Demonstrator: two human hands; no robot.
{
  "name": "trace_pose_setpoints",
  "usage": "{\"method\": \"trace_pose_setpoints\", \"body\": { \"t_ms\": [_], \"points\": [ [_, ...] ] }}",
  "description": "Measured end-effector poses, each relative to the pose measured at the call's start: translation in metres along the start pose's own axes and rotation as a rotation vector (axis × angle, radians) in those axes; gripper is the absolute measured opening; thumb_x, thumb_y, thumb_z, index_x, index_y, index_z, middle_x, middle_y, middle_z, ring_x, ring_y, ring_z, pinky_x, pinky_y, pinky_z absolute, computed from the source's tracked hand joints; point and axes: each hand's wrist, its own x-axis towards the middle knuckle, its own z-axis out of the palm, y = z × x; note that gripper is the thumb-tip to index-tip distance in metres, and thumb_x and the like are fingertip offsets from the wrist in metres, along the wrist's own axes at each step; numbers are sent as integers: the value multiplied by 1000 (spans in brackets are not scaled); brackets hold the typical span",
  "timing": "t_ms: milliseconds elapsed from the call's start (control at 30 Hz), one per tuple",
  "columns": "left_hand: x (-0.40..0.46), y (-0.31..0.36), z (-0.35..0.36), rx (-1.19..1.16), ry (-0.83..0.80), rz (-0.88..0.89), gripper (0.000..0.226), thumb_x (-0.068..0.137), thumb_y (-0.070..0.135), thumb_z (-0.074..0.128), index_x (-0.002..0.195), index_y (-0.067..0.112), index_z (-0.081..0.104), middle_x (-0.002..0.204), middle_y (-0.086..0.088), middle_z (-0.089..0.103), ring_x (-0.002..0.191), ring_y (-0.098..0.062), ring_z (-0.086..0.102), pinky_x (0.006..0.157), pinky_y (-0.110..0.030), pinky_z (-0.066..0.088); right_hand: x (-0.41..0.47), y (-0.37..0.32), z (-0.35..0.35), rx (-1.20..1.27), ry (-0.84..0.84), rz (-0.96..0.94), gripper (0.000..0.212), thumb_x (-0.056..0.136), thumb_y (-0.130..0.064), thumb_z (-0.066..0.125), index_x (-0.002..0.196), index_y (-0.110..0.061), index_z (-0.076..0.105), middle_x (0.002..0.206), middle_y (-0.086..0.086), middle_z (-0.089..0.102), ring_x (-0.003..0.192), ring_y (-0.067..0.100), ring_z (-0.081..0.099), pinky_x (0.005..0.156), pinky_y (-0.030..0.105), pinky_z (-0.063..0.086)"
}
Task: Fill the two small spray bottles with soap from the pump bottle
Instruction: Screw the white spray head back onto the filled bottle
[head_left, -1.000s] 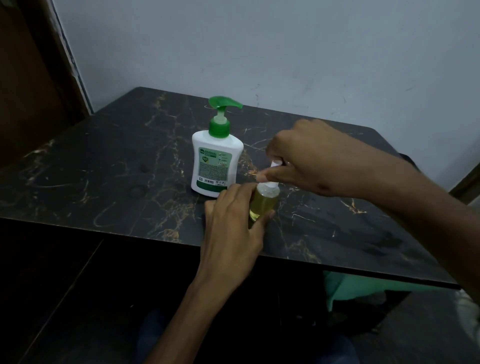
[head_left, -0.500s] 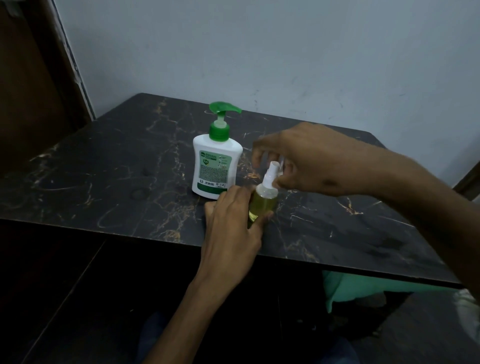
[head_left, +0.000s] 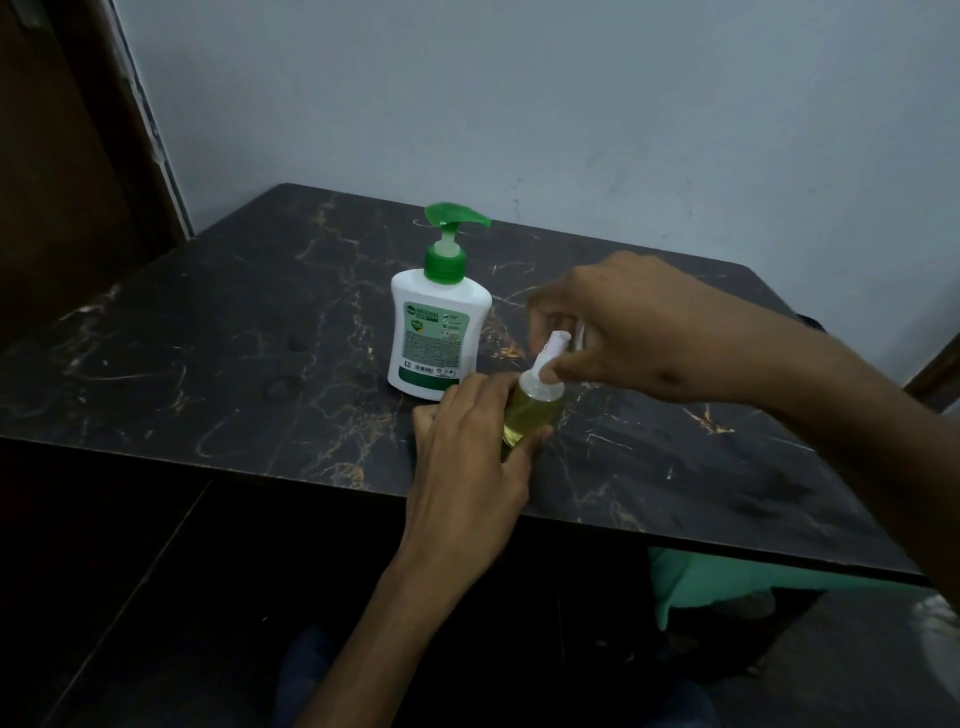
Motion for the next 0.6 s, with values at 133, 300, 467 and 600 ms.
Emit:
{"method": "trace_pose_setpoints", "body": {
  "t_ms": [133,300,467,600],
  "points": [
    [-1,-1,0,3,-3,-2,35,93,36,75,125,33,60,113,19,59,109,-3,55,95,-25,27,4,2,15,-96,77,108,52,95,-72,55,71,-28,43,69,-6,51,63,14,51,59,34,39],
    [-1,-2,0,6,4,3,34,93,34,75,122,33,59,110,18,59,108,-4,55,92,-22,24,-2,-2,5,-19,6,10,16,94,-47,73,97,-37,61,77,-17,61,70,-1,57,56,21,36],
    [-1,-2,2,21,15,7,33,93,36,75,122,32,59,109,18,59,106,-4,55,92,-23,24,3,-8,14,-52,68,112,44,97,-61,63,74,-27,46,72,-6,51,62,8,45,52,30,29],
    [-1,-4,2,28,9,9,31,94,35,74,122,30,60,111,16,60,108,-8,57,93,-23,25,5,-17,20,-154,119,248,56,101,-71,44,74,-22,39,68,-4,38,59,10,30,53,31,23]
  ]
}}
